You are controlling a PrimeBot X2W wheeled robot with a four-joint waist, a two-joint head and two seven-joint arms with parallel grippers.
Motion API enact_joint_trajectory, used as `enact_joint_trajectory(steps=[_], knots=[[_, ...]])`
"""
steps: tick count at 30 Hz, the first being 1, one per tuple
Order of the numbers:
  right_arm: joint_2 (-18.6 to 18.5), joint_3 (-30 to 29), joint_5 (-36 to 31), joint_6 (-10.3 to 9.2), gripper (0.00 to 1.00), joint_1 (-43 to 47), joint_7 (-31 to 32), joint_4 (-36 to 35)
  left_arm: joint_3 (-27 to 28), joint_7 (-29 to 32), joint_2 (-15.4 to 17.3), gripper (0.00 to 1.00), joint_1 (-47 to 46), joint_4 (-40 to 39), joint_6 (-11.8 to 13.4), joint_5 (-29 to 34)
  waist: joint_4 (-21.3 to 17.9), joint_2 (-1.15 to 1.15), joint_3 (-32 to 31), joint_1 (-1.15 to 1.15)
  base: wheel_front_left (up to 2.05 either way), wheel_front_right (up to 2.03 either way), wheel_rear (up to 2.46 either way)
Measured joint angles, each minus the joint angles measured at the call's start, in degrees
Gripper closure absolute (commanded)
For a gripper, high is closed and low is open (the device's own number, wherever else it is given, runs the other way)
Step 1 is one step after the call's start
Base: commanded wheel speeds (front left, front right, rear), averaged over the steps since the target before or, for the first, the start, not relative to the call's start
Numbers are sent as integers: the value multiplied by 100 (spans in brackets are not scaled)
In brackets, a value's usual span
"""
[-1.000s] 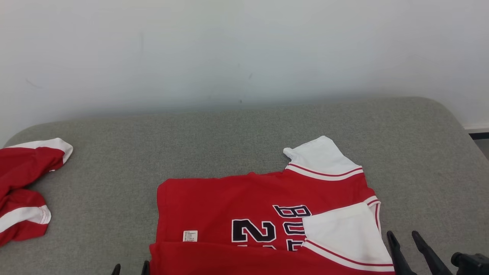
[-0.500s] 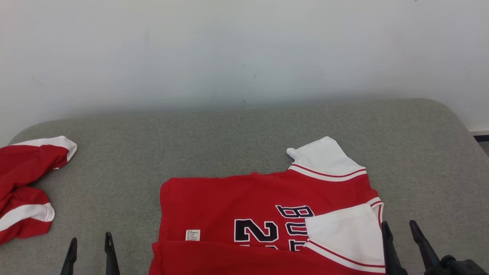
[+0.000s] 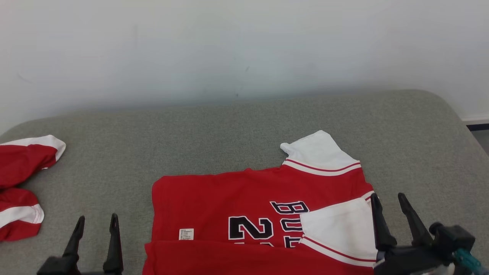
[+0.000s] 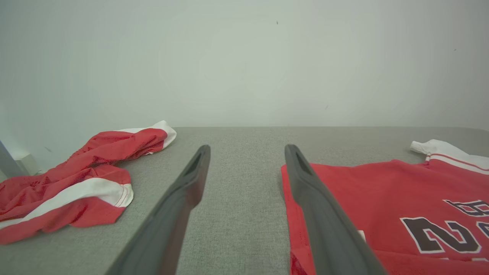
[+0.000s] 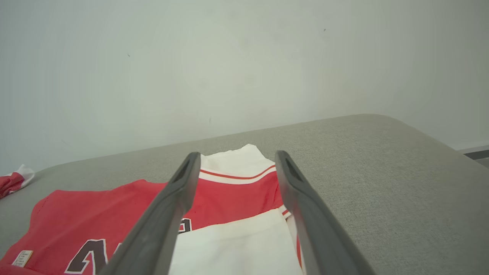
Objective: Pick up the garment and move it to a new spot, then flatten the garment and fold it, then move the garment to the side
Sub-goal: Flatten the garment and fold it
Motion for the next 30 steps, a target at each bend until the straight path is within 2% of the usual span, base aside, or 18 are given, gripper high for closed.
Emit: enact_joint_trajectory(steps=[2,7,11,15,16,21,30], knots=[[9,5,276,0,0,-364,159,180,-45,93,71,0,-346,174,-172,-55,-36,0,73,0,0,0,0],[-243,253,506,0,0,-1600,453,773,-211,611,224,0,-1388,709,-662,-316,-119,0,381,1,0,0,0],[-413,502,538,0,0,-2607,597,1536,-281,1032,314,0,-2214,1244,-889,-681,-187,1,696,2,0,0,0],[-486,755,538,0,0,-3505,647,2402,-416,1421,461,0,-2885,1748,-988,-1028,-255,1,1018,2,0,0,0],[-486,755,538,0,0,-3505,647,2402,-416,1421,461,0,-2885,1748,-988,-1028,-255,1,1018,2,0,0,0],[-527,1118,520,0,0,-4317,545,3407,-708,2126,515,0,-3349,2301,-1020,-1503,-332,1,1373,3,0,0,0],[-505,1644,676,0,0,-4985,44,4506,-1140,2724,767,0,-3438,2303,-1022,-2262,-422,2,1585,2,0,0,0]])
